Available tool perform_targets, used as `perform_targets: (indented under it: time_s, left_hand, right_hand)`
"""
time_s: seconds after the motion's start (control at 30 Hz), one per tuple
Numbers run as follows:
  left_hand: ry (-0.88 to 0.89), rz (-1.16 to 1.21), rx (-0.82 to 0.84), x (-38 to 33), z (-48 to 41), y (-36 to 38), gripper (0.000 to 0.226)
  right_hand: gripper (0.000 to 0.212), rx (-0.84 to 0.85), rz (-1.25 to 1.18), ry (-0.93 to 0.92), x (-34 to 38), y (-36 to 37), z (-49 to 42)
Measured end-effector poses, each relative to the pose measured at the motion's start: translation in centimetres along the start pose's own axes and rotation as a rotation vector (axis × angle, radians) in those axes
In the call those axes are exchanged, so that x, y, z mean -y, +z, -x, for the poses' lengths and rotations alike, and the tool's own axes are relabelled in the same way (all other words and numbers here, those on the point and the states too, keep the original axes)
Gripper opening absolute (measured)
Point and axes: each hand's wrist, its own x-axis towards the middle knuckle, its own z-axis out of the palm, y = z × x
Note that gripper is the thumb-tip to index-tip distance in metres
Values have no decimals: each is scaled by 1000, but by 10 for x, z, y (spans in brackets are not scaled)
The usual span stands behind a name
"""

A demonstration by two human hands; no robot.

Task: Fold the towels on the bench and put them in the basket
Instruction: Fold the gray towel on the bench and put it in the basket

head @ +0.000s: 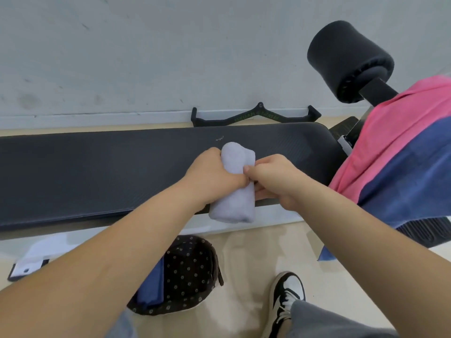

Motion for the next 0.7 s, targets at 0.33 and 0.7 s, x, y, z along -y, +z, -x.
perform_targets:
  time_s: [0.33, 0.7]
  left_hand:
    - [-184, 510, 115, 69, 83, -36, 31]
    - [-370, 616, 180, 155, 93, -24, 47]
  right_hand:
    - [44, 469, 12, -7, -25, 69, 62]
    - [37, 639, -97, 159, -96, 120, 57]
